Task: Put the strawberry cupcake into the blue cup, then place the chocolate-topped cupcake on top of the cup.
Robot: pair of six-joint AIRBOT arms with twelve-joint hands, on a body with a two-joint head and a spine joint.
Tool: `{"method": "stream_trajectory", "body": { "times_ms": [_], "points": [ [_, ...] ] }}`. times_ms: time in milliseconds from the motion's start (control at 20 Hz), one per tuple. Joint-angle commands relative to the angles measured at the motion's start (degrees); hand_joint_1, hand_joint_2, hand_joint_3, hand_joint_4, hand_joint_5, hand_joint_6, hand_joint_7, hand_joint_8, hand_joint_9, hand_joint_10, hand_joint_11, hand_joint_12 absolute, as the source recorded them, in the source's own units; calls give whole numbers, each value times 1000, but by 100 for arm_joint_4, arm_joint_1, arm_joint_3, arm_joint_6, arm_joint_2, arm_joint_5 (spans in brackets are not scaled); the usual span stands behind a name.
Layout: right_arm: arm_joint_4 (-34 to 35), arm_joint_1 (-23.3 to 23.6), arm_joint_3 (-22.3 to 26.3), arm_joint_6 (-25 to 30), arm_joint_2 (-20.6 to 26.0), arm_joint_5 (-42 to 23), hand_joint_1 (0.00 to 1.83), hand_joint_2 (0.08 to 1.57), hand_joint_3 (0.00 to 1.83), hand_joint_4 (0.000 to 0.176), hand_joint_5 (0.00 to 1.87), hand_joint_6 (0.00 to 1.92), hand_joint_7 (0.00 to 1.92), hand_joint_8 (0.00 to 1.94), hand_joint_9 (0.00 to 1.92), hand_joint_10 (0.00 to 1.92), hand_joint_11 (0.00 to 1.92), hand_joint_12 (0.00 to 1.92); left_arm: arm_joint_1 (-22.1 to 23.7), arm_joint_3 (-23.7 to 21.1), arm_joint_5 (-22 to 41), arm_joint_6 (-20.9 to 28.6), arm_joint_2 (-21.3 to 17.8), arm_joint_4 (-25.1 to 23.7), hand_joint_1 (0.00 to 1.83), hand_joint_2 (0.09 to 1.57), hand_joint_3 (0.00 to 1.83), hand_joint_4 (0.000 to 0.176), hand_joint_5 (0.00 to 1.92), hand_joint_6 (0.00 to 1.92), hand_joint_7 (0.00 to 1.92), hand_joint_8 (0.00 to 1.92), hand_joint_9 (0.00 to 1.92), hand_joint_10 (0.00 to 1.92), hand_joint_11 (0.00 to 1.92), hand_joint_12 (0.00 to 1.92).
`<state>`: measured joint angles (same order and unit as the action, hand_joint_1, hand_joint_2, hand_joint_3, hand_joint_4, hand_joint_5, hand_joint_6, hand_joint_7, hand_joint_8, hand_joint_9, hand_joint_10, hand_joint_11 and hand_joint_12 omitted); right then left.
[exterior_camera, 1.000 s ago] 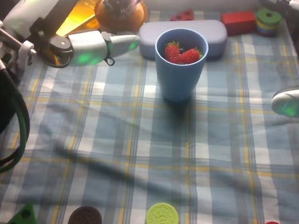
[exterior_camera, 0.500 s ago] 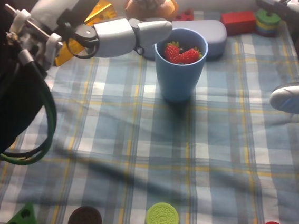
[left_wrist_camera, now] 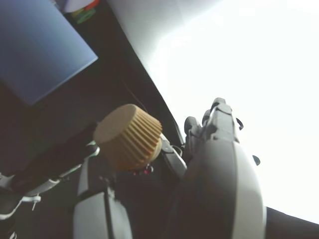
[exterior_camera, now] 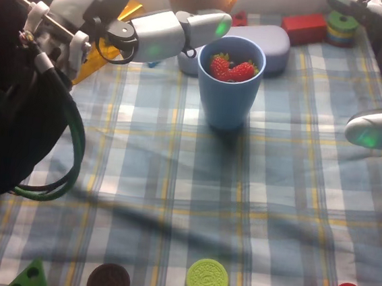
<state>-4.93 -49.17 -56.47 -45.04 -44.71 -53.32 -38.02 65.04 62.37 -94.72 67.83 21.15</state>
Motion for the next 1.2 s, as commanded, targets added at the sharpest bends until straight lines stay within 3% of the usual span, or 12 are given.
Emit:
{"method": "stream_trajectory", "body": {
  "times_ms": [0,50,150,250,300,400,500,650,700,750,950,1150],
  "points": [
    [135,38,-11,21,-4,-704,0,909,8,33,13,2,92,0,8,0,23,83,98,14,621,51,30,-206,866,1043,4,93,722,0,222,5,0,0,0,0],
    [135,38,-11,21,-3,-704,0,907,5,41,10,1,82,0,5,0,31,88,114,35,588,51,73,-219,844,1048,2,88,729,1,285,8,0,0,0,0],
    [132,38,-11,21,2,-704,0,891,0,41,27,6,112,10,32,10,65,104,158,95,480,51,192,-255,868,1058,1,30,773,3,518,12,37,4,0,0],
    [131,38,-12,21,-7,-704,0,868,0,58,26,3,109,5,42,10,13,86,193,138,417,52,280,-268,912,1044,0,62,754,0,569,14,94,17,0,0],
    [130,38,-14,21,-13,-704,0,865,0,72,18,2,99,2,14,11,2,16,208,160,378,52,312,-278,964,1019,0,44,774,2,636,12,139,12,0,0],
    [122,38,-14,21,-17,-704,0,875,0,86,20,2,100,3,8,10,0,0,209,180,336,57,338,-279,980,1001,0,50,788,6,675,17,174,17,24,10],
    [122,37,-14,21,-12,-704,0,860,0,76,25,4,99,2,8,8,0,0,164,195,334,186,336,-279,1015,991,0,25,812,3,716,3,208,4,4,3],
    [122,36,-14,22,-10,-704,0,873,2,81,25,3,97,1,10,7,4,2,77,334,325,736,338,-283,942,1024,11,33,780,0,659,5,123,0,0,0],
    [122,36,-15,22,-13,-704,0,890,8,75,32,5,106,4,22,10,15,7,67,370,325,856,335,-297,960,1017,6,2,790,5,663,5,125,3,0,0],
    [122,36,-19,22,-17,-704,0,881,3,94,15,0,78,0,4,1,5,2,68,385,322,889,331,-302,918,1027,8,27,736,0,465,0,33,0,0,0],
    [122,35,-27,22,-18,-703,0,893,4,76,26,4,86,3,0,0,0,0,80,385,319,889,324,-337,934,996,0,47,700,0,193,0,0,0,10,5],
    [122,35,-30,22,-14,-703,0,895,1,42,28,3,83,1,10,3,19,9,101,386,241,889,346,-424,843,1032,0,0,723,2,536,11,119,6,0,0]
  ]
}}
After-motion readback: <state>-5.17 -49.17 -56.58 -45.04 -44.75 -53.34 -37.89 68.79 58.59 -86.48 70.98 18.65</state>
